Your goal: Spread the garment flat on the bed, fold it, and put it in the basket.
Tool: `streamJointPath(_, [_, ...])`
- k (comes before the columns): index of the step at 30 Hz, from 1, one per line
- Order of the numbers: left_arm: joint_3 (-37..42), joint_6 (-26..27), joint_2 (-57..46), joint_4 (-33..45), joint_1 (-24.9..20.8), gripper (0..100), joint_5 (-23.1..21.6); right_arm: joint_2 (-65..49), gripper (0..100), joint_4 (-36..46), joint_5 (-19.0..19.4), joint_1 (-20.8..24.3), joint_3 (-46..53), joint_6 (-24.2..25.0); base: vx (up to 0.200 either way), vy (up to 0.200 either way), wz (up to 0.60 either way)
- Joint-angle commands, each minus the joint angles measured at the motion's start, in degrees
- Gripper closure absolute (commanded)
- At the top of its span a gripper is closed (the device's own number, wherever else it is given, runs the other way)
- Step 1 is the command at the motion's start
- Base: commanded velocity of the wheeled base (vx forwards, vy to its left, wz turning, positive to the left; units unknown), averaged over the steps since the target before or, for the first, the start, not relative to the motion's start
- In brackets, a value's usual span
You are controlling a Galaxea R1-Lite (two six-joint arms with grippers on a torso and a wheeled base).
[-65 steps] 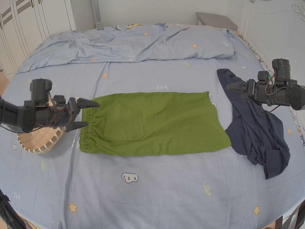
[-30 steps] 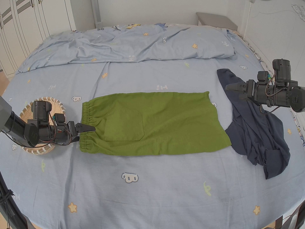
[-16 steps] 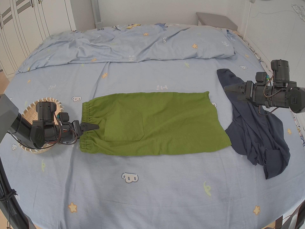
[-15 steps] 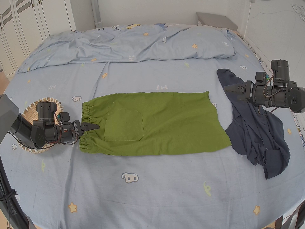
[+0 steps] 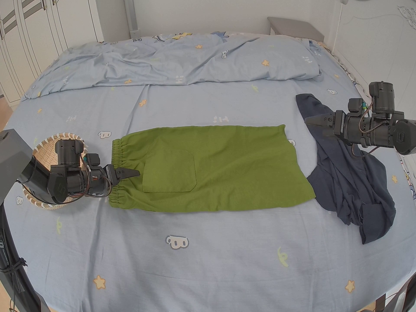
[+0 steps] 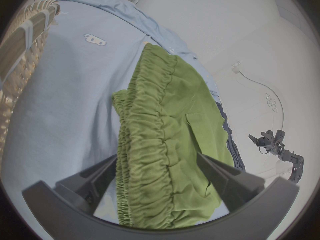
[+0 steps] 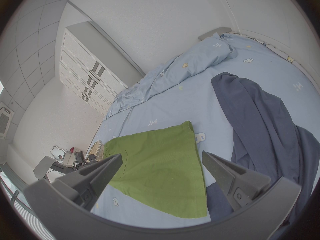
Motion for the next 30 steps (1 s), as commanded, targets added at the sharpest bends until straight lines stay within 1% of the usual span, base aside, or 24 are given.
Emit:
streamJointPath(1, [-0.12, -0.39, 0.46, 0.08, -0.15, 100, -0.07, 0.09, 0, -0.03, 0.03, 0.02, 0.05, 0.01, 0.000, 0.000, 0.00])
streamJointPath(8, [0.06, -0.65, 0.72, -1.24, -1.38, 100, 0.02, 0.09, 0, -0.03, 0.03, -0.07, -0.04, 0.01, 0.000, 0.000, 0.00])
streamJointPath(13, [0.06, -2.23, 0.37, -1.42, -1.12, 100, 0.11, 0.09, 0, -0.03, 0.03, 0.02, 0.05, 0.01, 0.000, 0.000, 0.00])
streamJointPath(17, [0.41, -2.41, -1.48, -0.27, -0.24, 100, 0.11, 0.09, 0, -0.03, 0.03, 0.02, 0.31, -0.08, 0.000, 0.000, 0.00])
streamJointPath(19, [0.32, -2.41, -3.41, 1.66, 1.34, 100, 0.02, 0.09, 0, 0.06, 0.03, 0.19, 0.31, -0.08, 0.000, 0.000, 0.00])
streamJointPath(23, [-1.00, -2.32, -5.52, 6.93, 2.92, 100, -0.07, 0.17, 0, 0.06, 0.03, 0.46, 0.31, -0.08, 0.000, 0.000, 0.00])
streamJointPath(26, [-1.70, -1.88, -6.05, 9.57, 3.19, 100, -0.07, 0.44, 0, 0.06, 0.03, 0.46, 0.31, -0.08, 0.000, 0.000, 0.00])
streamJointPath(28, [-1.70, -1.88, -6.05, 9.66, 3.19, 100, -0.07, 0.52, 0, 0.14, 0.03, 0.46, 0.31, 0.01, 0.000, 0.000, 0.00])
streamJointPath(30, [-2.14, -1.62, -5.70, 10.36, 3.19, 100, -0.07, 3.60, 0, 0.23, -0.06, 0.46, -0.22, -0.17, 0.000, 0.000, 0.00])
